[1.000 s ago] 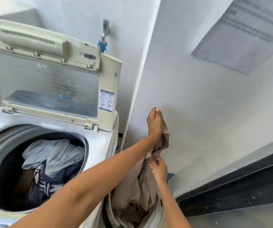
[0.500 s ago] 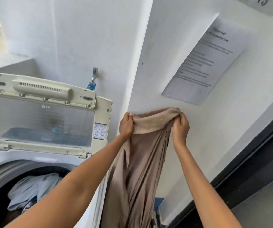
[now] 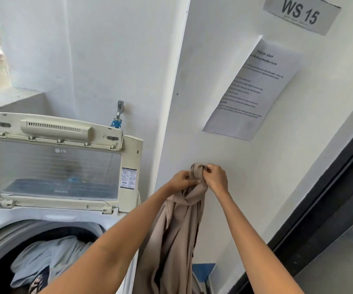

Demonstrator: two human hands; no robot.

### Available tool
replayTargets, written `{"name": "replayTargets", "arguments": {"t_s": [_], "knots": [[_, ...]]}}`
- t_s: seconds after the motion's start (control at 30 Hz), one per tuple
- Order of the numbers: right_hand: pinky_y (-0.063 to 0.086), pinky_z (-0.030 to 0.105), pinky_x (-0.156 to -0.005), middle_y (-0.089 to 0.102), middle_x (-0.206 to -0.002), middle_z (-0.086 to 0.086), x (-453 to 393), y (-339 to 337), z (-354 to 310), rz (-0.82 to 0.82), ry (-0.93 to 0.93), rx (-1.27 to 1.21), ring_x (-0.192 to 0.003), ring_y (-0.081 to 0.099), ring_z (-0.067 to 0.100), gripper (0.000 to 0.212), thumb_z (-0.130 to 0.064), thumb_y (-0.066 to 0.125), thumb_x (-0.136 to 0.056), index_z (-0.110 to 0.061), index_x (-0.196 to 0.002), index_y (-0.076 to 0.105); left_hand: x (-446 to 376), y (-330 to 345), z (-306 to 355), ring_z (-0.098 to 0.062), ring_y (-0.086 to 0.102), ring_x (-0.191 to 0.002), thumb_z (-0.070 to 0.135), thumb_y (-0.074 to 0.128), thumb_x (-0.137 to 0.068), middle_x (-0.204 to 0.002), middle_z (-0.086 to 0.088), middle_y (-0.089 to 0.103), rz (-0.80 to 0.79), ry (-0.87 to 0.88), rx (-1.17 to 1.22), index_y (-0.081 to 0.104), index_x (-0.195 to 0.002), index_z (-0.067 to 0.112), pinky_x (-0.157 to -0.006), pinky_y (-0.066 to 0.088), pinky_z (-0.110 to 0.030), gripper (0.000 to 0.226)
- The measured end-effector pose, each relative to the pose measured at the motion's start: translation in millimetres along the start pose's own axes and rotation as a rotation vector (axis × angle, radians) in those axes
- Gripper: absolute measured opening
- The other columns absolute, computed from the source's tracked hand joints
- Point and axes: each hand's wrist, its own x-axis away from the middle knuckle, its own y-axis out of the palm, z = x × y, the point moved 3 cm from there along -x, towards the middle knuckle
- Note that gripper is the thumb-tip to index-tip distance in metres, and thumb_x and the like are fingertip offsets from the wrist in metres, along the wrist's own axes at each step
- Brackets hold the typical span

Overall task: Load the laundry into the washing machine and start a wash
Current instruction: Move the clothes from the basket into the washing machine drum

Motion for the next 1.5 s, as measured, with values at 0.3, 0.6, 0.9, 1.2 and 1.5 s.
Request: {"name": "replayTargets", "arguments": {"t_s": [0.3,0.6,0.9,1.2,1.5], "knots": [[0.052,0.024,-0.072,0.043,-0.138,-0.003,25.9,29.4,56.8,-0.39,0.088,-0.471,-0.107,0.06,0.017,0.06,-0.032,0.061,-0.091,-0.017,-0.144,0.034,-6.8,4.0,13.6,-0.02,0.058,-0.091,0.016,0.044,-0.098,-0.097,-0.01,0.061,0.161,-0.06,0.299,0.063,-0.106,-0.003,-0.08,0.047,-0.028,0.028],[0.042,0.031,-0.065,0.063,-0.08,0.007,53.9,68.9,81.5,-0.233,0.111,0.041,-0.088,0.063,0.029,0.04,-0.048,0.04,-0.097,-0.015,-0.076,0.051,-12.2,-40.4,60.6,-0.016,0.056,-0.064,0.019,0.044,-0.099,-0.069,-0.003,0.059,0.279,0.059,0.544,0.056,-0.07,0.012,-0.061,0.05,-0.024,0.032],[0.025,0.033,-0.064,0.062,-0.098,0.032,-25.8,-95.8,-61.2,0.599,-0.04,-0.457,-0.09,0.057,0.042,0.022,-0.006,0.039,-0.094,0.008,-0.09,0.056,-9.5,-130.2,107.7,0.001,0.065,-0.059,0.029,0.048,-0.099,-0.064,0.009,0.069,0.511,0.208,0.658,0.063,-0.079,0.016,-0.055,0.048,-0.012,0.028],[0.029,0.035,-0.058,0.055,-0.075,0.019,-32.6,-91.3,-54.9,0.438,-0.086,-0.231,-0.078,0.055,0.039,0.022,-0.011,0.04,-0.092,-0.01,-0.07,0.039,-5.6,-109.1,47.4,-0.019,0.056,-0.083,0.026,0.055,-0.094,-0.077,-0.007,0.059,0.363,-0.041,0.184,0.062,-0.081,0.004,-0.064,0.045,-0.027,0.027],[0.058,0.047,-0.072,0.066,-0.091,0.019,2.0,-24.2,19.3,-0.122,0.135,-0.129,-0.075,0.067,0.034,0.017,-0.017,0.046,-0.089,-0.007,-0.102,0.051,-1.1,-104.2,64.1,-0.031,0.053,-0.12,0.034,0.041,-0.1,-0.132,-0.013,0.056,0.464,-0.002,0.277,0.047,-0.138,0.012,-0.104,0.044,-0.046,0.044]]}}
